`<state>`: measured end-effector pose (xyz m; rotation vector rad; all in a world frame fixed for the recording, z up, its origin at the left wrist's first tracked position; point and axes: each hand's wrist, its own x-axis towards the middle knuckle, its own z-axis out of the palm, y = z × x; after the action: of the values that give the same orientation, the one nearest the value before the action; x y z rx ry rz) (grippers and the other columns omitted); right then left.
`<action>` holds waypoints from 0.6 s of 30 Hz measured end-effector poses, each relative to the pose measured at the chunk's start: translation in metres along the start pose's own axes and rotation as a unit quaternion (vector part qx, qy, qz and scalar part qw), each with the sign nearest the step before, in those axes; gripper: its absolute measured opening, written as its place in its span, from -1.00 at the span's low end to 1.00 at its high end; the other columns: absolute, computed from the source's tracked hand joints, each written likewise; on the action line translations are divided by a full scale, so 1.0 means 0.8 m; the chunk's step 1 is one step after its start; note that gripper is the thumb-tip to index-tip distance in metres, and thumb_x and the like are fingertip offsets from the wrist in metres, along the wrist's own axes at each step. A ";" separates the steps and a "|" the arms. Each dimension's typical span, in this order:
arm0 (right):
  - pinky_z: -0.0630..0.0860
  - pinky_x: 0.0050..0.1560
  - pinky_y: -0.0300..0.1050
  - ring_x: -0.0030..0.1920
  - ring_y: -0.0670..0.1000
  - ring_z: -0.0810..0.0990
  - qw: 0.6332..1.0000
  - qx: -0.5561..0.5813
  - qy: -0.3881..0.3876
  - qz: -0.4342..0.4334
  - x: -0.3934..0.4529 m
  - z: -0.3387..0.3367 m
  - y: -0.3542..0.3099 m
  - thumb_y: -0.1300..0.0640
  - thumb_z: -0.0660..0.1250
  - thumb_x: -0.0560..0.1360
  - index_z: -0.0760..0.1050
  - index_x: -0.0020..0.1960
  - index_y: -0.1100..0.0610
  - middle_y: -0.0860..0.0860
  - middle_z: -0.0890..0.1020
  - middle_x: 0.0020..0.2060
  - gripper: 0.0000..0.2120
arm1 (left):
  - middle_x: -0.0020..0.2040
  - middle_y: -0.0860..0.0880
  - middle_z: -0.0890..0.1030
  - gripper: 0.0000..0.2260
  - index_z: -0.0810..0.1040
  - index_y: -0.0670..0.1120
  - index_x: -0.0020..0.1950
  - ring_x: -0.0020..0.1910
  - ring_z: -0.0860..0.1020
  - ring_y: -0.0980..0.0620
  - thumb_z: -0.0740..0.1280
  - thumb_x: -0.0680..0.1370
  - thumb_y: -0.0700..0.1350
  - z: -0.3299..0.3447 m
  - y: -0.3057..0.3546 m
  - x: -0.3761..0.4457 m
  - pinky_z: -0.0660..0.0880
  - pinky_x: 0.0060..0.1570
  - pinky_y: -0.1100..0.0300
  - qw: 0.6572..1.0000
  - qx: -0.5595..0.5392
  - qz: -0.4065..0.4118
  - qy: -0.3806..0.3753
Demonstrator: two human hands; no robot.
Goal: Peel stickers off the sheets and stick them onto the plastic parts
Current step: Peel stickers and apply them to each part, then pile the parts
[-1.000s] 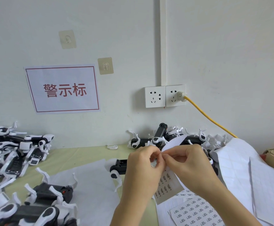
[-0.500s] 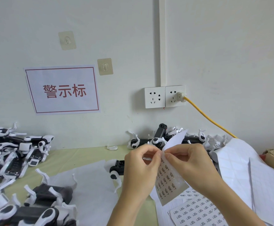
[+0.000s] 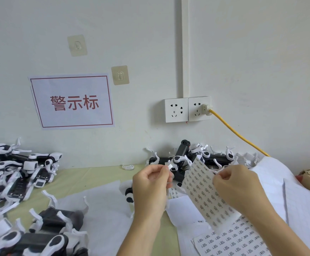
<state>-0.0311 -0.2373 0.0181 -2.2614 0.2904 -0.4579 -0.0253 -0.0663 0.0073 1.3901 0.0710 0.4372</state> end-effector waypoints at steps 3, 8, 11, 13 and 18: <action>0.41 -0.28 -0.06 -0.31 0.11 0.42 0.991 -0.119 0.059 -0.010 -0.005 -0.001 0.001 0.23 0.19 0.43 0.46 -0.30 0.26 0.11 0.54 -0.34 -0.83 | -0.37 -0.01 0.67 -0.82 0.65 -0.09 -0.25 -0.40 0.59 0.12 0.38 0.54 -0.24 0.001 0.001 -0.001 0.58 -0.26 0.24 1.000 0.004 0.004 0.010; 0.42 -0.15 -0.28 -0.08 -0.13 0.54 0.979 -0.015 0.106 -0.174 -0.023 0.005 -0.024 0.26 0.25 0.52 0.65 0.01 0.02 -0.09 0.64 -0.08 -0.75 | -0.44 0.00 0.61 -0.80 0.63 -0.10 -0.30 -0.40 0.57 -0.03 0.40 0.53 -0.25 0.001 -0.001 -0.001 0.51 -0.33 0.10 1.000 0.007 0.001 0.022; 0.43 -0.36 -0.35 -0.29 -0.19 0.57 0.963 0.118 -0.035 -0.241 -0.042 0.020 -0.040 0.27 0.25 0.51 0.66 -0.10 -0.18 -0.20 0.65 -0.31 -0.63 | -0.40 -0.04 0.63 -0.82 0.63 -0.11 -0.29 -0.35 0.59 -0.12 0.40 0.52 -0.25 0.003 -0.002 -0.001 0.50 -0.26 0.00 1.000 0.011 0.003 0.021; 0.44 -0.41 -0.21 -0.40 -0.06 0.50 0.951 0.125 -0.087 -0.271 -0.050 0.034 -0.042 0.28 0.21 0.50 0.63 -0.14 -0.20 -0.13 0.63 -0.34 -0.60 | -0.38 -0.05 0.65 -0.83 0.65 -0.10 -0.27 -0.32 0.63 -0.11 0.40 0.51 -0.25 0.004 -0.002 -0.002 0.54 -0.25 0.04 0.999 0.024 0.012 0.021; 0.36 -0.43 -0.29 -0.41 -0.04 0.45 0.942 0.164 -0.102 -0.274 -0.049 0.043 -0.041 0.33 0.20 0.49 0.56 -0.03 -0.25 -0.20 0.60 -0.35 -0.54 | -0.36 -0.04 0.67 -0.84 0.65 -0.09 -0.24 -0.26 0.68 -0.12 0.39 0.53 -0.25 0.007 0.000 -0.005 0.45 -0.34 0.19 0.999 0.029 0.013 0.023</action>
<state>-0.0503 -0.1790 0.0123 -2.0128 -0.5036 -0.5044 -0.0270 -0.0731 0.0074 1.4397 0.1032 0.4914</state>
